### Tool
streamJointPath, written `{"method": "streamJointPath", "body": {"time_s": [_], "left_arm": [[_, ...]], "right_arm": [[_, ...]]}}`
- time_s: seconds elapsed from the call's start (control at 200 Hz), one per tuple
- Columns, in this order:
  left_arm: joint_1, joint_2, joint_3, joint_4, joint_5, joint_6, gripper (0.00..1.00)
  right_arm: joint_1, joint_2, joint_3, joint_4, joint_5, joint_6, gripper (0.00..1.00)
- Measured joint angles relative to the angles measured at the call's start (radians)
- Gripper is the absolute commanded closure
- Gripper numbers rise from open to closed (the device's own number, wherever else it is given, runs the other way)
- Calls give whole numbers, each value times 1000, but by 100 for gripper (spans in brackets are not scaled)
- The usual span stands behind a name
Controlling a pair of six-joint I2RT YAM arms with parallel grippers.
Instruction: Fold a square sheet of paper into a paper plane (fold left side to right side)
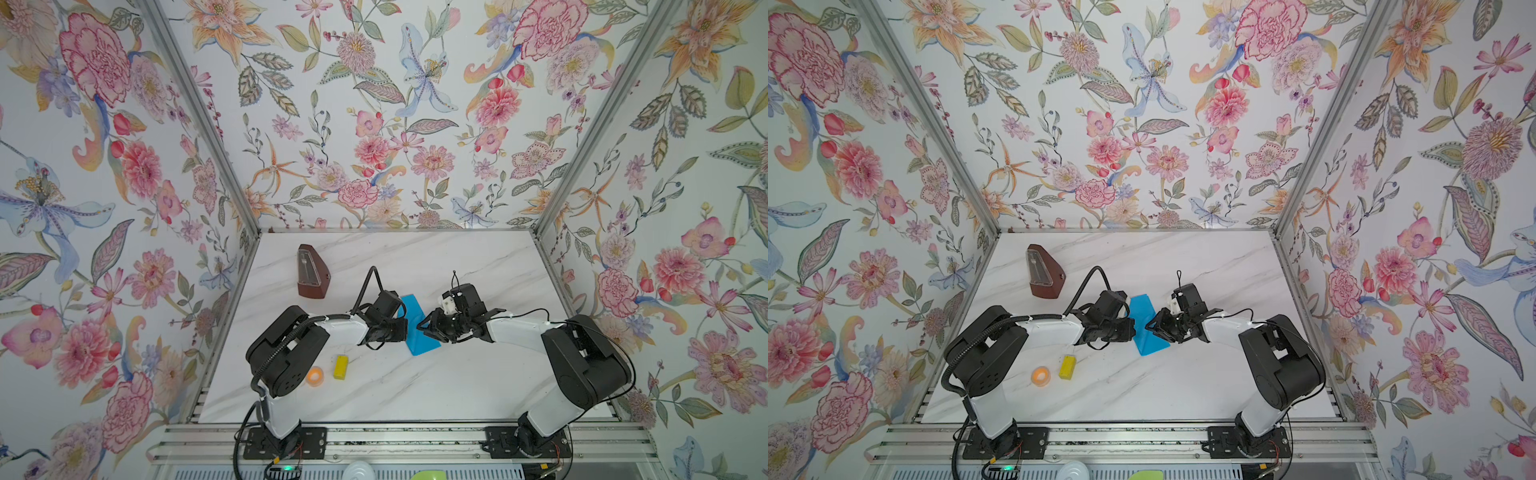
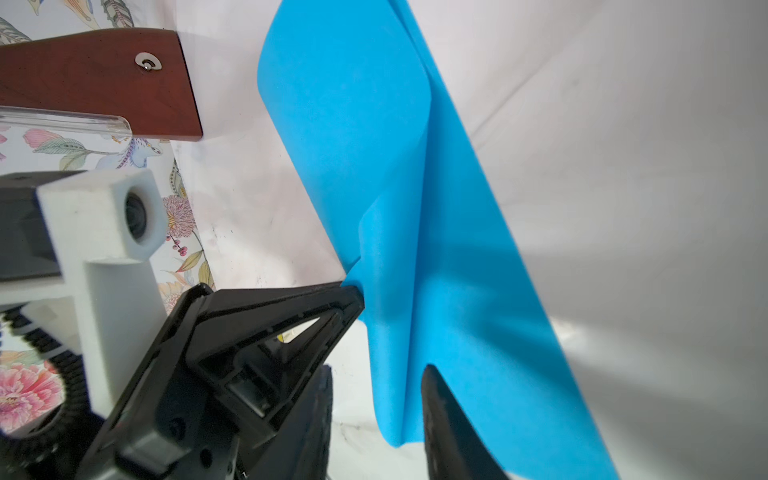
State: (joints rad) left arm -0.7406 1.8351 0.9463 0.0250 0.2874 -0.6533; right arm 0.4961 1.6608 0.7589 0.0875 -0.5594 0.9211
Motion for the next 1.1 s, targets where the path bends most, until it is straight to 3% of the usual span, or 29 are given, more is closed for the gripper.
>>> {"method": "streamJointPath", "body": {"time_s": [0.621, 0.806, 1.096], "left_arm": [[0, 0, 0, 3, 0, -7, 100], [0, 0, 0, 3, 0, -7, 100], [0, 0, 13, -6, -4, 10, 100]], "right_arm": [[0, 127, -24, 214, -63, 82, 70], [0, 134, -31, 229, -63, 87, 76], [0, 134, -32, 218, -58, 69, 74]]}}
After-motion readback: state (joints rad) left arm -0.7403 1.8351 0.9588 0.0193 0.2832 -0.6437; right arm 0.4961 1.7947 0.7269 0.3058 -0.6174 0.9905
